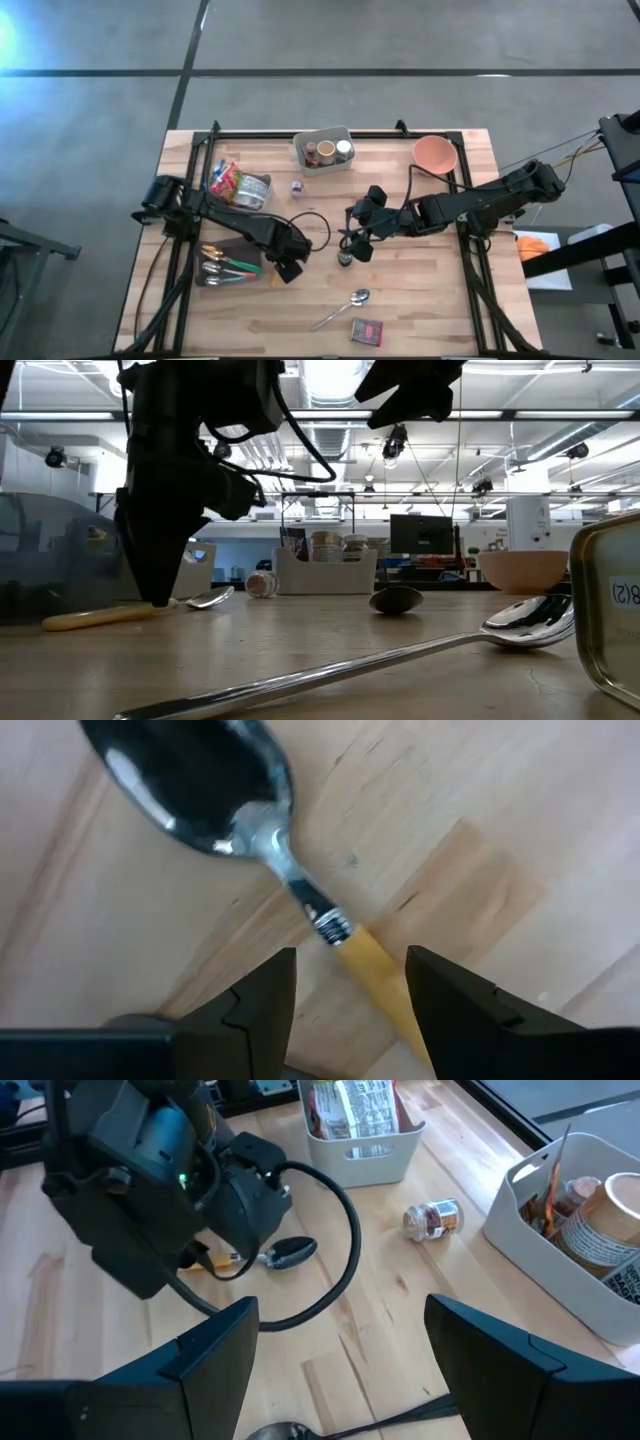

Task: Pick & Place Food Item
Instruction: Put the yellow spoon into the black bin

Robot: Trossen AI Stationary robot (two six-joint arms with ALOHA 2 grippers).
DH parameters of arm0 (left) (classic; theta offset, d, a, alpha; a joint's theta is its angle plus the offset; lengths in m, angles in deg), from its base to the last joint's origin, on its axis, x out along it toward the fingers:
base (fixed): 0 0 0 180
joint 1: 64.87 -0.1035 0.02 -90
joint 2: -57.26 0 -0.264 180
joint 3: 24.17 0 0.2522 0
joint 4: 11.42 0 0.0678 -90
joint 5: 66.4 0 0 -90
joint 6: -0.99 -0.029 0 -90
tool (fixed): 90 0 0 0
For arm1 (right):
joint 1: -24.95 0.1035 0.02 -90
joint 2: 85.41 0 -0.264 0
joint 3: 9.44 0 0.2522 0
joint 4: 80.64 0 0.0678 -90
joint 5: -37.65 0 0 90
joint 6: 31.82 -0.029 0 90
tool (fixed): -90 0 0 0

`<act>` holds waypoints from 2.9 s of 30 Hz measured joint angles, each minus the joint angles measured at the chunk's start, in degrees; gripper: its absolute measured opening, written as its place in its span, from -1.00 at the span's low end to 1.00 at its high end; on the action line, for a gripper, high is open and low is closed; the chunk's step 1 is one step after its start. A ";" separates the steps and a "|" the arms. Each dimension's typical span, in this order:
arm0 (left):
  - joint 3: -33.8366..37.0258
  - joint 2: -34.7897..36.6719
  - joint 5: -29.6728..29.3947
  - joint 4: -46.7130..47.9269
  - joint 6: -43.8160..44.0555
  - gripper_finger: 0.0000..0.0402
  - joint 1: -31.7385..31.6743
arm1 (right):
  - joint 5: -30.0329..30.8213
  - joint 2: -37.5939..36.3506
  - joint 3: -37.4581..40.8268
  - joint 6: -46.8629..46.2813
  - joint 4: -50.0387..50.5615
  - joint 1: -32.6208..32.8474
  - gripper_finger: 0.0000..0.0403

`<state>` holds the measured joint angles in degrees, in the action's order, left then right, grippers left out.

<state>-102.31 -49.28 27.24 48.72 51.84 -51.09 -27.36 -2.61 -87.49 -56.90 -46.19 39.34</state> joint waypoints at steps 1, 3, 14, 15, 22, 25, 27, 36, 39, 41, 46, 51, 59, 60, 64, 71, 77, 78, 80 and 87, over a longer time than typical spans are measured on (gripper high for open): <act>0.26 0.02 0.00 0.01 0.02 -0.06 0.00 | 0.01 0.00 0.00 0.00 -0.03 0.00 0.40; 0.87 0.00 0.03 -0.13 0.00 -0.13 0.00 | 0.00 0.00 0.00 0.00 -0.05 0.00 0.40; 0.09 -0.44 3.13 -2.84 -1.11 -0.44 0.00 | -0.13 0.00 0.00 0.00 -0.38 0.00 0.40; -0.30 -0.44 3.40 -3.18 -1.25 -0.44 0.04 | -0.13 0.00 0.00 0.00 -0.36 0.00 0.40; -0.27 -0.37 2.77 -2.90 -1.44 -0.44 0.00 | -0.13 0.00 0.00 0.02 -0.33 0.00 0.40; 0.36 -0.37 2.58 -3.14 -1.52 -0.44 0.02 | -0.13 0.00 0.00 0.02 -0.33 0.00 0.40; 0.75 -0.37 2.58 -3.63 -1.46 -0.44 0.02 | -0.13 0.00 0.00 0.00 -0.33 0.00 0.40; 0.96 -0.28 1.60 -4.21 -1.35 -0.44 0.05 | -0.11 0.00 0.00 0.01 -0.33 0.00 0.40; 0.96 -0.27 0.97 -4.23 -1.40 -0.45 0.07 | -0.12 0.00 0.00 0.02 -0.33 0.00 0.40; 0.96 -0.26 0.21 -4.22 -1.80 -0.47 0.08 | -0.11 0.00 0.00 0.02 -0.33 0.00 0.40; 0.97 -0.26 -1.66 -4.67 -2.69 -0.72 0.10 | -0.11 0.00 0.00 0.02 -0.33 0.00 0.40; 0.77 -0.15 -4.11 -5.22 -4.19 -0.89 0.06 | -0.11 0.00 0.00 0.02 -0.33 0.00 0.40; -0.75 -0.17 -5.39 -5.06 -6.04 -0.94 0.04 | -0.11 0.00 0.00 0.02 -0.33 0.00 0.40; -1.17 -0.14 -5.44 -5.15 -6.24 -0.96 0.06 | -0.11 0.00 0.00 0.02 -0.33 0.00 0.40; -2.65 -0.13 -6.28 -5.57 -7.42 -1.00 0.07 | -0.11 0.00 0.00 0.02 -0.33 -0.01 0.40; -2.71 -0.35 -7.00 -5.71 -7.65 -0.98 0.09 | -0.50 0.00 0.00 0.02 -0.33 -0.01 0.40; -2.73 -0.39 -7.32 -5.81 -7.61 -0.99 0.11 | -1.07 0.00 0.00 0.02 -0.33 -0.02 0.40; -2.73 -0.39 -7.32 -5.83 -7.61 -0.99 0.11 | -1.07 0.00 0.00 0.02 -0.33 -0.02 0.40; -2.74 -0.39 -7.32 -5.91 -7.61 -0.99 0.11 | -1.08 0.00 0.00 0.02 -0.33 -0.02 0.40; -3.43 -0.39 -8.17 -5.89 -8.95 -0.88 0.13 | -1.16 0.00 0.00 0.02 -0.33 -0.02 0.40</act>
<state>-105.75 -49.67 19.07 42.83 42.88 -50.96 -28.52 -2.61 -87.49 -56.88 -46.52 39.32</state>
